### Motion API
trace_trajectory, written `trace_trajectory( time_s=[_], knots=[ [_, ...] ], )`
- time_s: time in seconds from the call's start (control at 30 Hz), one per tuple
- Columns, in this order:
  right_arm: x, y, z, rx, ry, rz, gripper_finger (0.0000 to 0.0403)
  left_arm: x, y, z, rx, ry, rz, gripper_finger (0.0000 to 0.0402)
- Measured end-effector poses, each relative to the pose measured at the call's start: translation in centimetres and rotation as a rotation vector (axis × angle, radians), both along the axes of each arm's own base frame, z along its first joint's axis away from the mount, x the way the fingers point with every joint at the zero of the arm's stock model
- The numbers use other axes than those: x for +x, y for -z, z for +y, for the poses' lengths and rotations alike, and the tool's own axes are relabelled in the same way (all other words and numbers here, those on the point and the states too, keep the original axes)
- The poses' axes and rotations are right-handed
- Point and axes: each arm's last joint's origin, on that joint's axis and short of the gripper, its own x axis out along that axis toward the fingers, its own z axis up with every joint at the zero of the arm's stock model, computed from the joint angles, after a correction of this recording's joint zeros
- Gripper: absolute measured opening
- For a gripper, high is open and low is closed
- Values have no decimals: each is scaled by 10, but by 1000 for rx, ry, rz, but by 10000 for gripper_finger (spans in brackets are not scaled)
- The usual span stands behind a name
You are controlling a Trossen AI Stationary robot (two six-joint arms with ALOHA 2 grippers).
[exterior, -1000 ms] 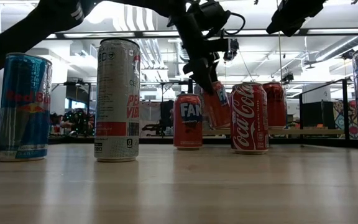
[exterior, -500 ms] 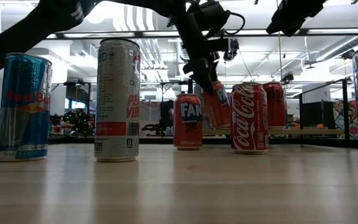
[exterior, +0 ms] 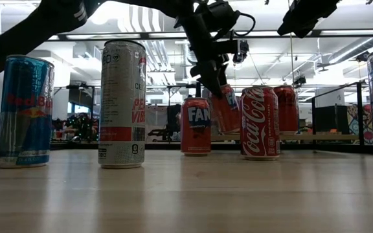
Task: Place canned beverage on shelf
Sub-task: Put the bottom orange soda can on the shelf aligned with the other orange soda can
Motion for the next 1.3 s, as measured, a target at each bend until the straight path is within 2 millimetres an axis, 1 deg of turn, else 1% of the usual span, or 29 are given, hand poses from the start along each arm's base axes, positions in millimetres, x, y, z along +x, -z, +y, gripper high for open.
trace_trajectory(
  time_s=[0.17,0.53,0.7,1.03,1.17,1.3],
  knots=[
    [0,0,0,0,0,0,9,0,0,0,0,1,-1,314],
    [0,0,0,0,0,0,9,0,0,0,0,1,-1,315],
    [0,0,0,0,0,0,9,0,0,-1,-33,22,-11,315],
    [0,0,0,3,2,-1,9,1,-2,0,-28,23,-25,316],
    [0,0,0,3,3,-1,9,3,-5,1,-5,16,-61,316],
    [0,0,0,4,3,-1,9,4,-5,2,10,23,-60,316]
  ],
)
